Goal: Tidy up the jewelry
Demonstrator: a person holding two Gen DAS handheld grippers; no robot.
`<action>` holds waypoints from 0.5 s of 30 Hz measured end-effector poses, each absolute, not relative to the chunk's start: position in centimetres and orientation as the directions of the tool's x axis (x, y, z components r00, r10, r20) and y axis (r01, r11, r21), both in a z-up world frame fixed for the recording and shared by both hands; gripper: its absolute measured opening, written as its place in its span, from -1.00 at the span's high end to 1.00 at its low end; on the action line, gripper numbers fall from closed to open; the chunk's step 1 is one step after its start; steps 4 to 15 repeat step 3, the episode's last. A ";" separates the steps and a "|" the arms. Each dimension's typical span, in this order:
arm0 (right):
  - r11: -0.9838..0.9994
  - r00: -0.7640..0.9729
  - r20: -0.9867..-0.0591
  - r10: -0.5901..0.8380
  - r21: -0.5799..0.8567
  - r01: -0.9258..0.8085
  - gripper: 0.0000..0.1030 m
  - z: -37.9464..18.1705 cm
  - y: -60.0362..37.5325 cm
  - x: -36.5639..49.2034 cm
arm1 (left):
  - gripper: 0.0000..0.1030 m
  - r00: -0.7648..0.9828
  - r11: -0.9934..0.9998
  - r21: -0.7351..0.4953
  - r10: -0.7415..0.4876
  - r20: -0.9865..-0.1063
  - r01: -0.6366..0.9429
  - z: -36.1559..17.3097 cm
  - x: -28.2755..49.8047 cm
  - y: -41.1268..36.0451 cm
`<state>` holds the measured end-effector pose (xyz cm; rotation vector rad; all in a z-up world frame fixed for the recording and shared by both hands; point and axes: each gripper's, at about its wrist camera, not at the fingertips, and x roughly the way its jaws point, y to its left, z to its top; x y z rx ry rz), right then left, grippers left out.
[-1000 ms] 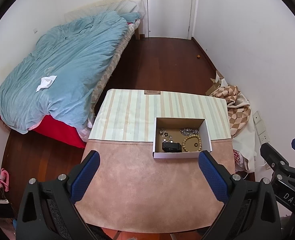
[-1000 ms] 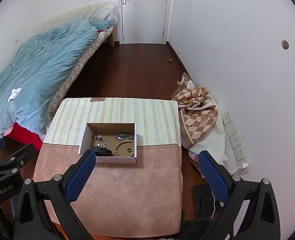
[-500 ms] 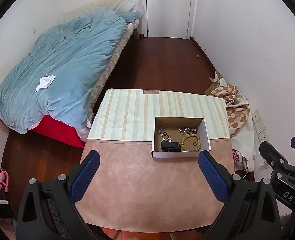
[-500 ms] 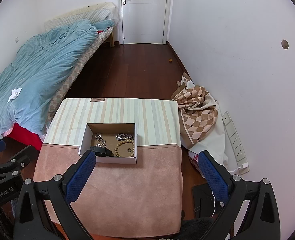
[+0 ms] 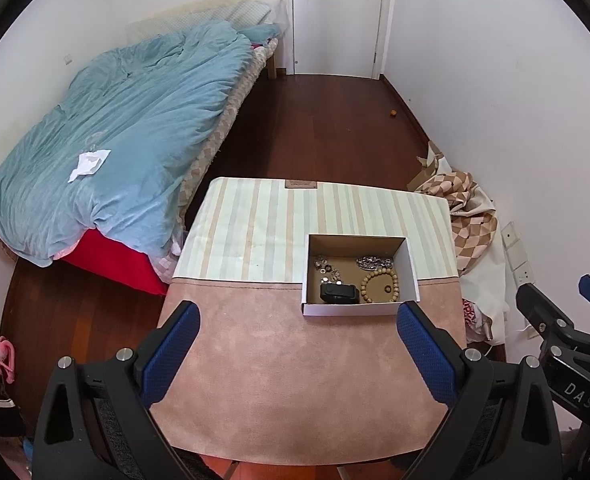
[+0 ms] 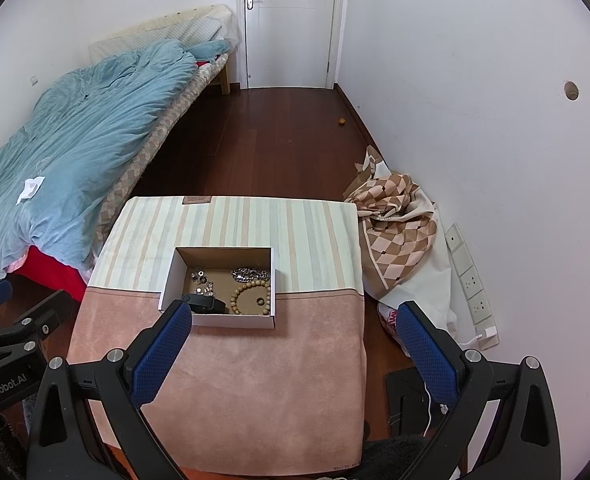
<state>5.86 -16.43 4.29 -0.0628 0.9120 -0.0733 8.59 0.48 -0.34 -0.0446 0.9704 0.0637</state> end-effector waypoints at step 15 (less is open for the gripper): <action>0.996 0.609 -0.788 -0.089 -0.086 0.036 -1.00 4.4 -16.3 5.9 | -0.95 0.570 0.997 -0.012 0.033 -0.821 -0.075 -0.1 8.6 0.5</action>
